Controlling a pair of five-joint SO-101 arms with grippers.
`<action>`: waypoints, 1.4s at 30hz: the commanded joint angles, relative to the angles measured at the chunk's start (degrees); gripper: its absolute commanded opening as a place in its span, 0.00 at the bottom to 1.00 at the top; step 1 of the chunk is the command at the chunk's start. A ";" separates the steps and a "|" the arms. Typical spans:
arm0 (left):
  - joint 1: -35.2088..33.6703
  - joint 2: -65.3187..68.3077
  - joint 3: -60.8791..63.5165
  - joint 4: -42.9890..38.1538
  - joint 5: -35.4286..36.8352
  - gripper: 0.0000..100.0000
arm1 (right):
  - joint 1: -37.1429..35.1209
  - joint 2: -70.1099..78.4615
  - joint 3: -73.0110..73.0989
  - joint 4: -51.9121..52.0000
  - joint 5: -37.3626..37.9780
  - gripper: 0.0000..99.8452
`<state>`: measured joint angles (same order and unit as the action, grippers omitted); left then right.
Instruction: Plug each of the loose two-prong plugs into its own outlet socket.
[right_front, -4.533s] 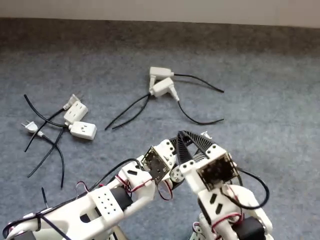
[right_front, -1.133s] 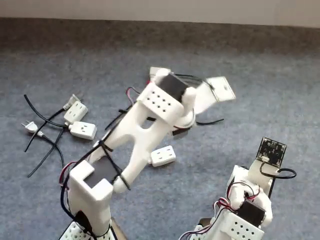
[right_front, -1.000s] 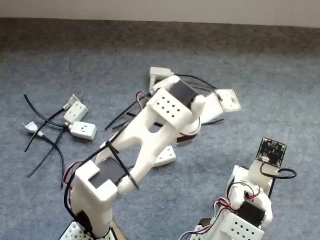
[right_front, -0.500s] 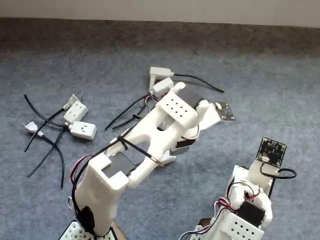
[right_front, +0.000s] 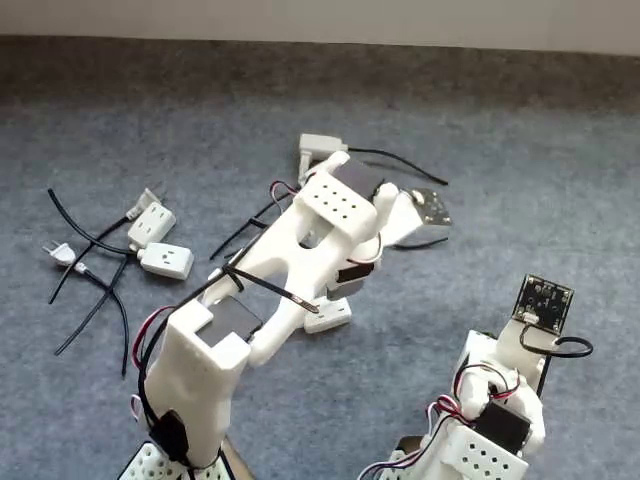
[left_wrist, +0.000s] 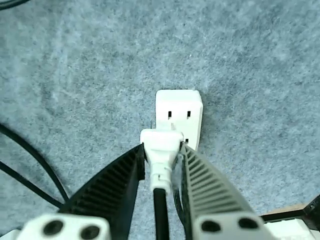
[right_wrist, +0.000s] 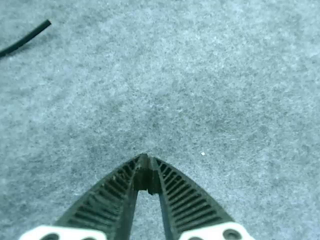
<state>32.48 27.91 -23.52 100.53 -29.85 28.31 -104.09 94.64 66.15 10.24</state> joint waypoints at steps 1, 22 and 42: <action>1.19 -0.75 -0.40 0.70 -0.26 0.01 | 0.13 -0.84 1.36 0.22 -0.09 0.01; 3.38 -0.13 -0.13 0.70 2.46 0.01 | 0.13 -0.84 1.36 0.22 -0.09 0.01; 4.35 -0.48 8.66 -6.86 2.64 0.01 | 0.13 -0.84 1.36 0.22 -0.09 0.01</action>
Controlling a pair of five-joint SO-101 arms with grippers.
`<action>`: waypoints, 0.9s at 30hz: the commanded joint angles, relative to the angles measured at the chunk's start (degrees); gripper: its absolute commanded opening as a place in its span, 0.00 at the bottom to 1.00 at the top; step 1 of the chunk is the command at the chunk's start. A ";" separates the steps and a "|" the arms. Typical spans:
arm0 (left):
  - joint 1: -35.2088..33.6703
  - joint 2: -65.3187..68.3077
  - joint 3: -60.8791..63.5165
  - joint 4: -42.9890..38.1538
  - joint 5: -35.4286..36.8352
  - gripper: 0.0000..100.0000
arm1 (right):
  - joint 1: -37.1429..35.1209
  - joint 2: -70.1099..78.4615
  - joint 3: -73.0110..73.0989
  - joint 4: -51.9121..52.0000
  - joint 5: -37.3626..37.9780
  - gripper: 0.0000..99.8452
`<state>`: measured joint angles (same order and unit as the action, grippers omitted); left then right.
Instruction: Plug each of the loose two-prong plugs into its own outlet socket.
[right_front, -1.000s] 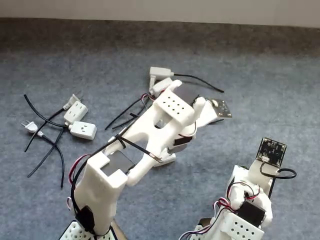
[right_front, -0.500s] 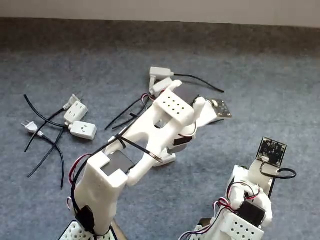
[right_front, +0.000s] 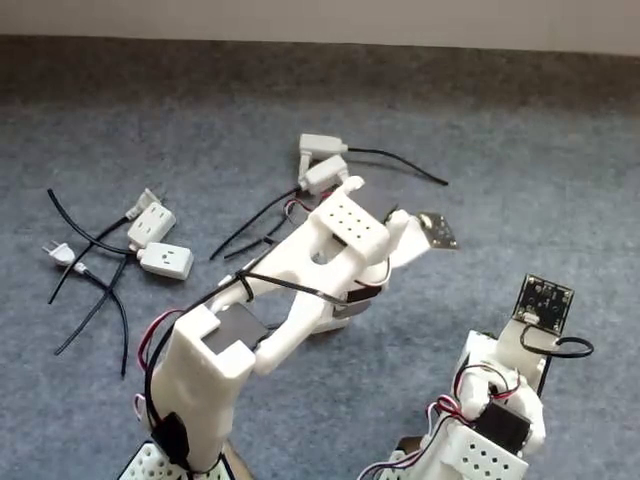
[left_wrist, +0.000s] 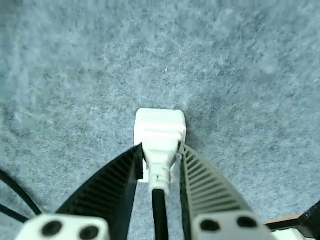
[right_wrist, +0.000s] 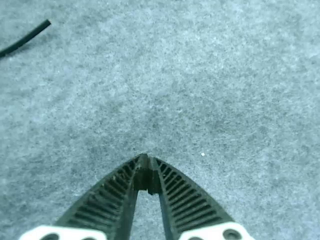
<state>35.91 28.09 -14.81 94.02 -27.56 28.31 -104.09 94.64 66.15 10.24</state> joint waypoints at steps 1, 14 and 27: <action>0.66 -0.40 0.13 -0.35 0.35 0.01 | 0.13 -0.84 1.36 0.22 -0.09 0.01; -1.10 -0.31 11.12 -9.05 0.35 0.01 | 0.13 -0.84 1.36 0.22 -0.09 0.01; -1.19 -4.44 -0.66 2.64 3.08 0.14 | 0.13 -0.84 1.36 0.22 -0.09 0.01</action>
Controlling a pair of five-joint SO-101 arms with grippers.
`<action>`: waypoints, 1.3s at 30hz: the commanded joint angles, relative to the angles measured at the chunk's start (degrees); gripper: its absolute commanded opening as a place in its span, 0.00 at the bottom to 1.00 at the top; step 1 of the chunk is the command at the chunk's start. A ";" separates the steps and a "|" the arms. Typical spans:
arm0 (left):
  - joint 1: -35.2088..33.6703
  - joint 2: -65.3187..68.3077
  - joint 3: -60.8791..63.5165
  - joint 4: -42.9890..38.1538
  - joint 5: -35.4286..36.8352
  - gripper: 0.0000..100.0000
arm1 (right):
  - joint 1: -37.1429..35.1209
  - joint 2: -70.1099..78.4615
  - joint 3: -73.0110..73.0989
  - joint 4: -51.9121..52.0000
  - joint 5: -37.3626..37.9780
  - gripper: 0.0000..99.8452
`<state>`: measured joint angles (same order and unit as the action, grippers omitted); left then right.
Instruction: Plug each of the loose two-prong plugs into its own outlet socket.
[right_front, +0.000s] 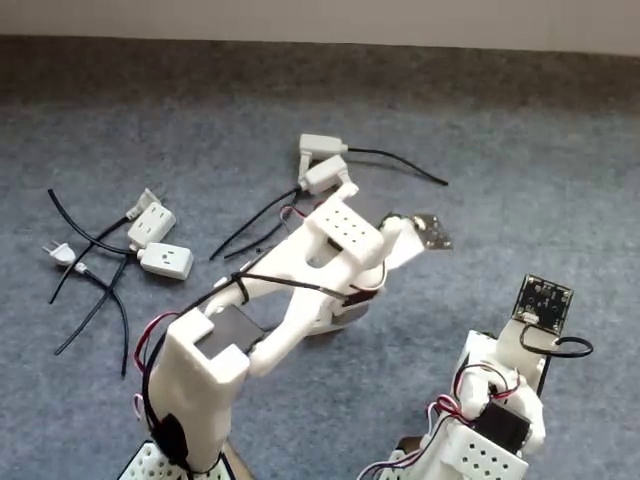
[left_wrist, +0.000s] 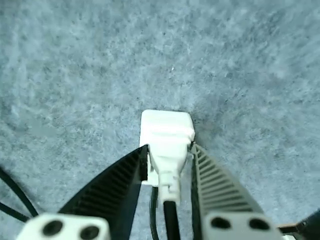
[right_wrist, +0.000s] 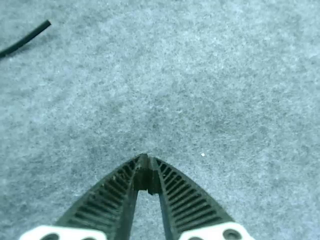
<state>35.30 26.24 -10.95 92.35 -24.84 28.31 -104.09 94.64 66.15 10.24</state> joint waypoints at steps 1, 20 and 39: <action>-0.66 -3.12 -5.76 5.36 0.35 0.14 | 0.13 -0.84 1.36 0.22 -0.09 0.01; -4.88 -3.12 0.57 2.73 0.00 0.17 | 0.13 -0.84 1.36 0.22 -0.09 0.01; -3.12 -3.21 14.02 -12.31 0.00 0.17 | 0.22 -0.84 1.36 0.22 -0.09 0.01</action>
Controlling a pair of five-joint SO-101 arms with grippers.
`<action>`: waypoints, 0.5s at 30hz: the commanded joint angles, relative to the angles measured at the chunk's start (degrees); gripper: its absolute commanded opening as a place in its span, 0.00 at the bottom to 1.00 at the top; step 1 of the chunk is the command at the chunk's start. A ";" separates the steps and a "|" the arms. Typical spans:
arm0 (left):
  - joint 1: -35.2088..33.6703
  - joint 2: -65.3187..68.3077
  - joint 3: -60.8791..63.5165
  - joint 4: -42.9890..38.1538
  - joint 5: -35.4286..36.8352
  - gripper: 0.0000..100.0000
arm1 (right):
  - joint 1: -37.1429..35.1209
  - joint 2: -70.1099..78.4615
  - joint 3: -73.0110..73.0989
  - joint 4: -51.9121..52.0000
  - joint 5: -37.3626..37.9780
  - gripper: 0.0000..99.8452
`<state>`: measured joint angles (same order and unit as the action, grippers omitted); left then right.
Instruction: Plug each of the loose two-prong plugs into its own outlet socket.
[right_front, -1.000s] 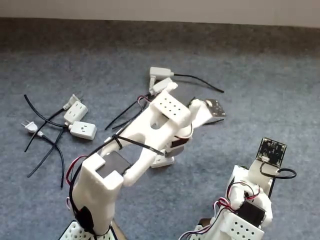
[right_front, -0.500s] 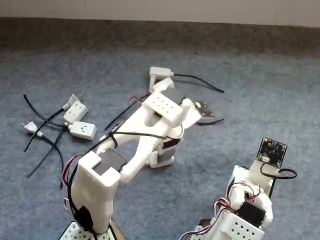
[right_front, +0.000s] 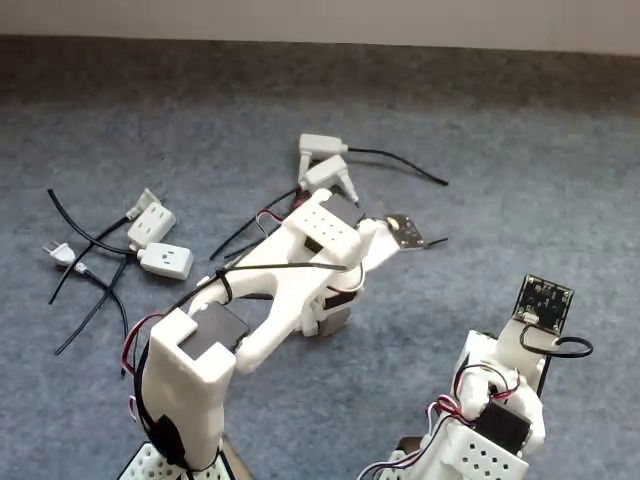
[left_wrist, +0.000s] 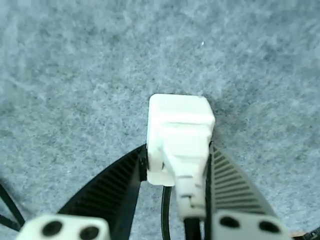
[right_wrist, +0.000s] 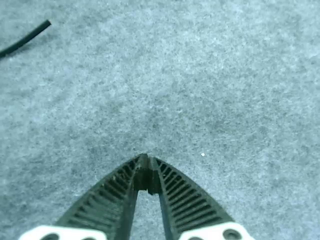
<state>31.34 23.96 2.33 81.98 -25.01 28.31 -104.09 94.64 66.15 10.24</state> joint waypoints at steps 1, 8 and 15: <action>0.66 -1.19 0.57 -1.85 0.18 0.16 | 0.22 -0.84 1.36 0.22 -0.09 0.01; 0.31 -1.36 -3.38 -1.49 0.18 0.01 | 0.13 -0.84 1.36 0.22 -0.09 0.01; -3.38 -1.36 -19.38 4.40 0.35 0.02 | 0.31 -0.84 1.36 0.22 -0.09 0.01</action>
<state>29.85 23.96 -7.87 83.65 -24.84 28.31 -104.09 94.64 66.15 10.24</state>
